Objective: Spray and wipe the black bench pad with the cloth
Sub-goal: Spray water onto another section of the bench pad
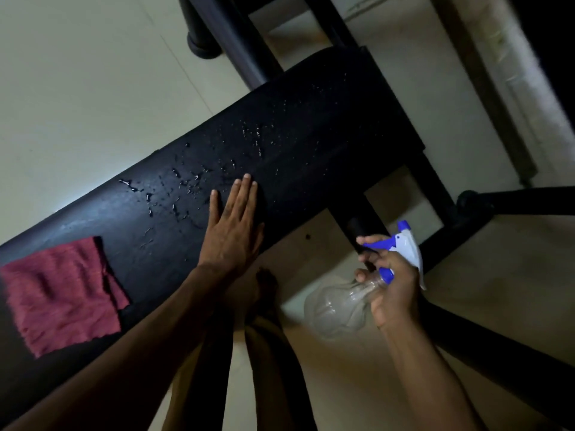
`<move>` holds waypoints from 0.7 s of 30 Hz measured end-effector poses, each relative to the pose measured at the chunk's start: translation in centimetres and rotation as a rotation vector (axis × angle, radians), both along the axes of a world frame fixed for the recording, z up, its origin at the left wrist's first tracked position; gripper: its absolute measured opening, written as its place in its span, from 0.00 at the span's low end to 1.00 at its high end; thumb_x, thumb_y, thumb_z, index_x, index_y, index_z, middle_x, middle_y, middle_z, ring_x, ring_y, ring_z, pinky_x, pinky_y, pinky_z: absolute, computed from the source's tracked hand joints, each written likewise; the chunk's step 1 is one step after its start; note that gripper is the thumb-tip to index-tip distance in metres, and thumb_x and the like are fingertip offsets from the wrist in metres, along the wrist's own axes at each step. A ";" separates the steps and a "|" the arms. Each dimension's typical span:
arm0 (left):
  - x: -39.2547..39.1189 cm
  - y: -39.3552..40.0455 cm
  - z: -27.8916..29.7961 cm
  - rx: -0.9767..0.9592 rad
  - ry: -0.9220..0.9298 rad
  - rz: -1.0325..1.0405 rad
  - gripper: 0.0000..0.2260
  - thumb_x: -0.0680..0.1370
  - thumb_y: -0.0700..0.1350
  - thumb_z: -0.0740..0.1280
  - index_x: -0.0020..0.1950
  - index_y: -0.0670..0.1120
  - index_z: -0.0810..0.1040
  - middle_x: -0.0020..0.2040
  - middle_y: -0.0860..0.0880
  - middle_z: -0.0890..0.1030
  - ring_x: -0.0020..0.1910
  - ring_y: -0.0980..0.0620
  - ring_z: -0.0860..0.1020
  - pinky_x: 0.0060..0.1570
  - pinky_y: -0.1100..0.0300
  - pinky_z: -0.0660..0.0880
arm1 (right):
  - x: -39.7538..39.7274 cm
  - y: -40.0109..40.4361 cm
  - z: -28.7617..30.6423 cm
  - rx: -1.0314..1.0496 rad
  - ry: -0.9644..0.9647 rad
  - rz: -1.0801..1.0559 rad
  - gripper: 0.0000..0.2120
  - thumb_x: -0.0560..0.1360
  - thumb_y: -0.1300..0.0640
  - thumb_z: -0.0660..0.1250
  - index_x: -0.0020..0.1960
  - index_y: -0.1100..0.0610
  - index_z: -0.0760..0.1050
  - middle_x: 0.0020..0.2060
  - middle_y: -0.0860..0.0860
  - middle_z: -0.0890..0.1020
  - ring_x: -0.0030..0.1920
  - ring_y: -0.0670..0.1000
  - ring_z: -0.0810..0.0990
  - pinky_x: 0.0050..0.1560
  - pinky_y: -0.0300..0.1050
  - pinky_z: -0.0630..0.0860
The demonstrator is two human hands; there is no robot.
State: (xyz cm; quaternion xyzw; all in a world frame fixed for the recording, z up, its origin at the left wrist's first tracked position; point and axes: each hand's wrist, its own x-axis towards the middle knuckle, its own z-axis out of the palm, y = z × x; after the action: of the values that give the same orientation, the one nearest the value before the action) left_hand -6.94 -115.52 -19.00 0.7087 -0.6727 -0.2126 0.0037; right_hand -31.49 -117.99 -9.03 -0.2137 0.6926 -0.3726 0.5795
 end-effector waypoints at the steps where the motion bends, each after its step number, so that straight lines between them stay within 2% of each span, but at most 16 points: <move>1: -0.1 0.0 0.1 0.010 -0.009 0.017 0.33 0.85 0.53 0.54 0.83 0.41 0.44 0.83 0.44 0.41 0.82 0.47 0.40 0.79 0.41 0.38 | 0.0 0.2 -0.2 0.004 0.003 -0.010 0.10 0.61 0.61 0.59 0.38 0.58 0.77 0.42 0.54 0.83 0.35 0.48 0.75 0.29 0.41 0.67; 3: -1.1 -0.7 0.4 0.004 -0.001 0.015 0.33 0.84 0.53 0.55 0.83 0.41 0.44 0.82 0.45 0.40 0.82 0.47 0.40 0.79 0.41 0.38 | -1.0 0.2 -0.1 0.006 0.010 -0.068 0.08 0.60 0.62 0.59 0.37 0.58 0.75 0.38 0.53 0.81 0.33 0.49 0.73 0.29 0.41 0.66; 7: -1.4 -1.4 0.3 -0.003 0.008 0.014 0.34 0.84 0.52 0.58 0.83 0.41 0.45 0.83 0.44 0.43 0.82 0.46 0.42 0.80 0.41 0.41 | -2.3 0.6 -0.3 0.042 0.017 -0.170 0.12 0.63 0.63 0.58 0.40 0.59 0.79 0.43 0.54 0.84 0.34 0.48 0.76 0.28 0.40 0.68; 11: -0.4 -0.9 0.1 -0.014 0.019 -0.002 0.34 0.83 0.52 0.59 0.83 0.41 0.46 0.84 0.44 0.45 0.82 0.47 0.43 0.80 0.40 0.43 | -2.4 1.7 -0.8 0.069 0.034 -0.199 0.08 0.68 0.66 0.57 0.39 0.60 0.75 0.37 0.54 0.80 0.32 0.49 0.73 0.26 0.38 0.68; 14: -0.4 -0.9 0.1 -0.029 0.033 -0.012 0.34 0.83 0.52 0.59 0.83 0.41 0.46 0.84 0.44 0.45 0.82 0.46 0.44 0.80 0.40 0.44 | -2.7 2.4 -1.1 0.077 0.052 -0.107 0.14 0.64 0.60 0.60 0.45 0.63 0.78 0.42 0.56 0.81 0.34 0.49 0.74 0.27 0.39 0.67; 17: -0.5 -0.6 0.2 -0.018 0.026 -0.007 0.34 0.83 0.52 0.58 0.83 0.41 0.46 0.84 0.44 0.45 0.82 0.46 0.44 0.80 0.42 0.43 | -2.3 3.2 -1.3 0.122 -0.001 -0.003 0.09 0.61 0.62 0.61 0.37 0.58 0.78 0.40 0.56 0.80 0.31 0.49 0.72 0.27 0.40 0.66; 21: -0.5 0.3 0.8 0.010 0.012 0.055 0.34 0.83 0.53 0.57 0.83 0.41 0.45 0.83 0.44 0.44 0.82 0.47 0.42 0.80 0.44 0.40 | -1.7 4.4 -1.9 0.136 0.006 0.224 0.16 0.63 0.61 0.62 0.49 0.61 0.79 0.46 0.57 0.84 0.36 0.49 0.76 0.28 0.42 0.67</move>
State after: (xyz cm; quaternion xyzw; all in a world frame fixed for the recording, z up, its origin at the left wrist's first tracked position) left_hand -7.42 -115.19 -18.22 0.7255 -0.6521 -0.2199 0.0102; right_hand -33.15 -113.56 -10.96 -0.2513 0.6898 -0.2571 0.6284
